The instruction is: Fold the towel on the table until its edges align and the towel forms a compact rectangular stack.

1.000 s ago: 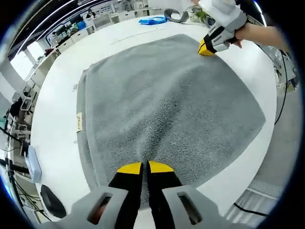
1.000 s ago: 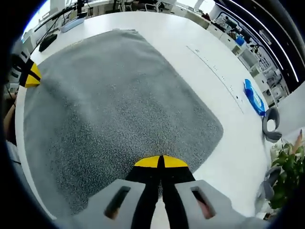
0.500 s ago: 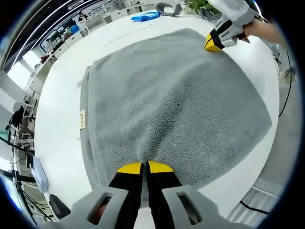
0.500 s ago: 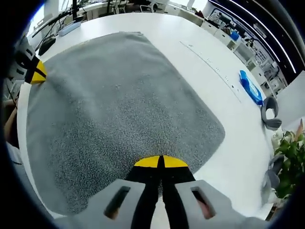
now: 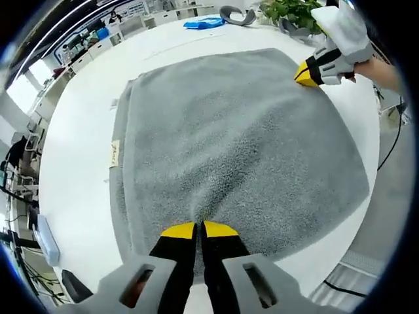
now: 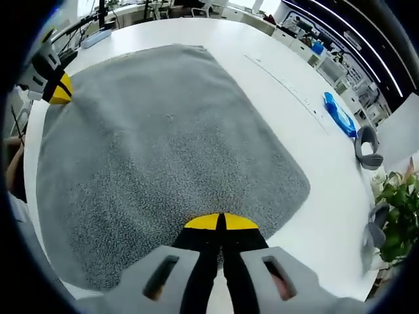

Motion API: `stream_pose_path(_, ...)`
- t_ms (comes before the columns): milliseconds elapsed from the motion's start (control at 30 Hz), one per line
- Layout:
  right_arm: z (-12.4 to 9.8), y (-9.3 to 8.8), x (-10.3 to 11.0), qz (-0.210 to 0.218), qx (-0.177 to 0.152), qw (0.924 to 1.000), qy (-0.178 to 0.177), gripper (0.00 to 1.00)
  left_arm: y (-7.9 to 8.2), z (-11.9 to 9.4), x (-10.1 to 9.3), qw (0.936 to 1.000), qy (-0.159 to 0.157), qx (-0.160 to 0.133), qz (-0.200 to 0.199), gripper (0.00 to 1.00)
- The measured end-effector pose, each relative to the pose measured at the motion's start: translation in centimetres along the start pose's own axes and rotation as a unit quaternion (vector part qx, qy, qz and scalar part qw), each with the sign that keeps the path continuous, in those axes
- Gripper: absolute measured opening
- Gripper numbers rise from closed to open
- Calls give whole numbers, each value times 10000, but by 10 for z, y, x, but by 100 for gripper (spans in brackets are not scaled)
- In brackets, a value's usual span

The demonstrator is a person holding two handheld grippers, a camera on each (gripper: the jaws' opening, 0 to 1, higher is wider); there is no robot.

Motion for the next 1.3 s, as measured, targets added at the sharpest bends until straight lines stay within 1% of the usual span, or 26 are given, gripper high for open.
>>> stream_pose_path(133,-3,-5,3,144,-14,9999,9,0,3,1,2,9999,-73,81,-23,3)
stream_pose_path(400,-9,-13,12,123,-25,9999,-44,0,7,2,0,9999,-47,112,64,3)
stream_pose_path(600,-12,-18,15,155,-43,9999,-34,0,11,4,3,9998,-124,126,51,3)
stream_pose_path(767,-15,-23,18,177,-199,9996,-57,0,12,5,3,9997,-168,174,100,3)
stream_pose_path(1067,-19,-31,25,292,-296,9990,-141,0,19,7,3,9992,-131,236,287,3)
stream_pose_path(1300,-22,-37,28,615,-472,9968,-210,0,24,8,3,9989,-71,111,455,3)
Point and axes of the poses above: the point that each gripper's makers call its tool centre point, and the gripper's own axes: z roughly forward along the fingers, x roughly to its left, y roughly out of its top, the point moved 9 cm from there along -z, roughly backward along the fingers, and after that the axes turned 3 degrees about y, right-handed, at the moved point
